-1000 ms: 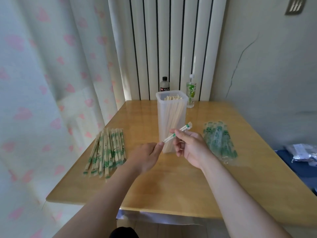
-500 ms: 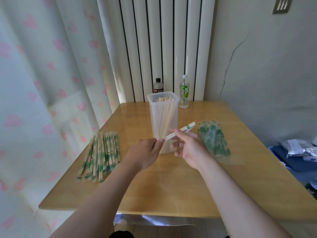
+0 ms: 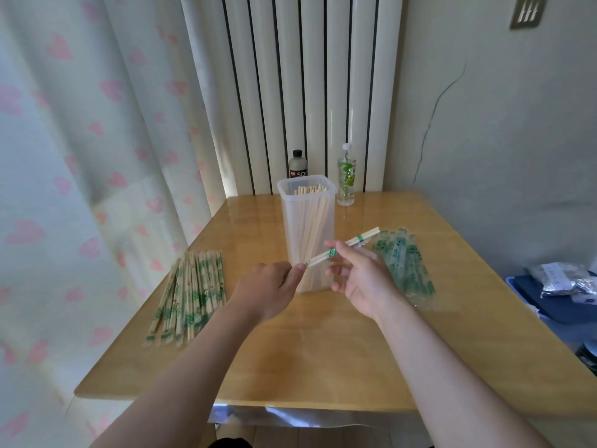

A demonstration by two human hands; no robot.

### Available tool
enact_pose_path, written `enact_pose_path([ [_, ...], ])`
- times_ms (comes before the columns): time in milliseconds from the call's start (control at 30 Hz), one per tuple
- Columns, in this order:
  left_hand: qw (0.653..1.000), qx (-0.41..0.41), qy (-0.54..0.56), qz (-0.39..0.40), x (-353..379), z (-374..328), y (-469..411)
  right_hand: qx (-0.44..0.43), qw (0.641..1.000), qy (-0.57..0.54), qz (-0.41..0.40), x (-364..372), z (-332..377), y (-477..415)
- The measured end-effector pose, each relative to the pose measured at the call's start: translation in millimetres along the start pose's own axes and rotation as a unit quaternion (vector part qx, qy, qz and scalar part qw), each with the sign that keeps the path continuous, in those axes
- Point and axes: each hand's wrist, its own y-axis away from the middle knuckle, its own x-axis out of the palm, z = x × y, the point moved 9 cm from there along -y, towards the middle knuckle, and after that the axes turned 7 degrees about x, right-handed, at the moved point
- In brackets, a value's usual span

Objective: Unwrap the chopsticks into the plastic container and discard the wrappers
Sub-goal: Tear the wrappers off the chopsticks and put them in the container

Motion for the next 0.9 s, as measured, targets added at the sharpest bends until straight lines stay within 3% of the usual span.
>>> enact_pose_path([
  [433, 0.999, 0.006, -0.030, 0.017, -4.3, 5.6, 7.5, 0.000, 0.999, -0.021, -0.036, -9.7, -1.7, 0.3],
  [533, 0.997, -0.031, -0.036, 0.066, 2.4, 13.5, 9.3, -0.002, 0.999, -0.017, -0.040, -12.4, -3.5, 0.4],
  [633, 0.985, -0.082, 0.030, 0.150, 15.5, 15.7, 8.6, -0.008, 0.999, 0.012, -0.046, -11.2, -6.8, 0.3],
  [900, 0.996, 0.042, 0.065, 0.037, -4.9, -41.2, -22.0, 0.009, 0.999, -0.009, -0.039, -5.0, -10.6, 2.9],
])
